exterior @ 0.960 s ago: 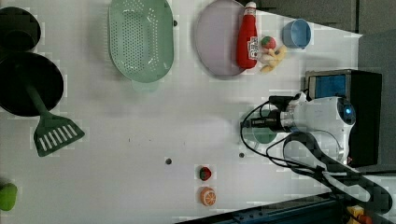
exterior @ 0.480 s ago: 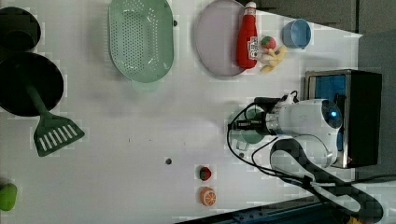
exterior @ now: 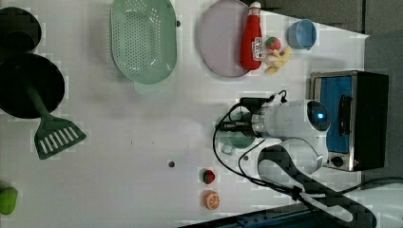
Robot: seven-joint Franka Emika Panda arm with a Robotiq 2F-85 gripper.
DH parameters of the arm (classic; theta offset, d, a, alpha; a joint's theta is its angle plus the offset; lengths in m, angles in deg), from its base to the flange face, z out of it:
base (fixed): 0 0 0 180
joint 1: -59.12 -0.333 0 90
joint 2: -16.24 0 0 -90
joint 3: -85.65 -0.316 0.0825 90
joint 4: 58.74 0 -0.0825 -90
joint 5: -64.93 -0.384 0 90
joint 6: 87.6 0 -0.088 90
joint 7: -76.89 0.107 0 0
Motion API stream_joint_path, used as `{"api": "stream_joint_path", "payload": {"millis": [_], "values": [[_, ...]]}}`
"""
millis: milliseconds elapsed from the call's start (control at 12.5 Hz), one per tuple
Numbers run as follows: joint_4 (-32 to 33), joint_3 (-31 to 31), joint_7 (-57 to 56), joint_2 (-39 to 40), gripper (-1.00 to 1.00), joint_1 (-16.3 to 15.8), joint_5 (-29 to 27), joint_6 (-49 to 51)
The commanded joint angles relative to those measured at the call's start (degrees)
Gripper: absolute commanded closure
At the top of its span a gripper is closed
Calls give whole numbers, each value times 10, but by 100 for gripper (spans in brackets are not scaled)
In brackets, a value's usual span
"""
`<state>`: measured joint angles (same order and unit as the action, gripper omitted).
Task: Drag mug right to left.
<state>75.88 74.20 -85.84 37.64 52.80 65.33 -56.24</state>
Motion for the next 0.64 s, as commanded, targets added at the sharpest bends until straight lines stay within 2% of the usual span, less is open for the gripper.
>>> {"api": "stream_joint_path", "payload": {"millis": [80, 640], "values": [[-32, -10, 56, 11, 65, -37, -3, 3], [-98, -10, 134, 48, 65, -116, 0, 14]]}}
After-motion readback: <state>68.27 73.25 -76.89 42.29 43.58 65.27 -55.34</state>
